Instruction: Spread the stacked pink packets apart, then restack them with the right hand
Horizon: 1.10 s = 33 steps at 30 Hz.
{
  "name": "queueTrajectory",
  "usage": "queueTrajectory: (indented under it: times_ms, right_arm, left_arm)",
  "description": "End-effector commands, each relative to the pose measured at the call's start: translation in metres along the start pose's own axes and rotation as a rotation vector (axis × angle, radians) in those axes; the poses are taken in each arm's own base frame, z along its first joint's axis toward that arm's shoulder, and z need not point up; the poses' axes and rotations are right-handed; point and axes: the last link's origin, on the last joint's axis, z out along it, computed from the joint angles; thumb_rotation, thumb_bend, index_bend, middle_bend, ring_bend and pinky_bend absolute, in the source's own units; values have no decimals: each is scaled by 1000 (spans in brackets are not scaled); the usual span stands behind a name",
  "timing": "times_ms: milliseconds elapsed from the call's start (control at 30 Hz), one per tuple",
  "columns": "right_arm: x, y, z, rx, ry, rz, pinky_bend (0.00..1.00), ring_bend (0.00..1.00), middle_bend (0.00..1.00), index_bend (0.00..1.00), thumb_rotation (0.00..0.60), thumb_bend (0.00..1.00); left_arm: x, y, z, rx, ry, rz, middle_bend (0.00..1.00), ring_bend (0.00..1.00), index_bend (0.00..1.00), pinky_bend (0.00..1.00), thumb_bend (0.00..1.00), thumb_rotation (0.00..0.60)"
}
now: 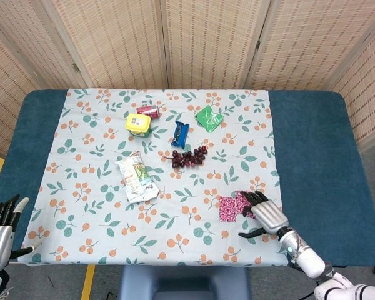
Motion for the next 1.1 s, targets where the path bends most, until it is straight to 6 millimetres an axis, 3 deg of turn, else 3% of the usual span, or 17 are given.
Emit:
queueTrajectory:
  times_ms: [33, 333, 633, 1100]
  right_arm:
    - [5, 1, 6, -6, 13, 7, 0, 0, 33, 329, 234, 81]
    - [25, 7, 14, -30, 64, 22, 0, 0, 33, 329, 231, 81]
    - [12, 1, 9, -5, 5, 11, 0, 0, 34, 329, 234, 81]
    - [21, 5, 32, -34, 20, -21, 0, 0, 34, 328, 233, 81]
  left_arm:
    - [0, 0, 0, 1, 0, 0, 0, 31, 14, 0, 194, 600]
    - [0, 0, 1, 4, -3, 2, 0, 31, 14, 0, 193, 600]
    - [-2, 0, 1, 1, -9, 0, 0, 31, 14, 0, 194, 600]
    - [-3, -3, -1, 12, -10, -1, 0, 31, 14, 0, 194, 600]
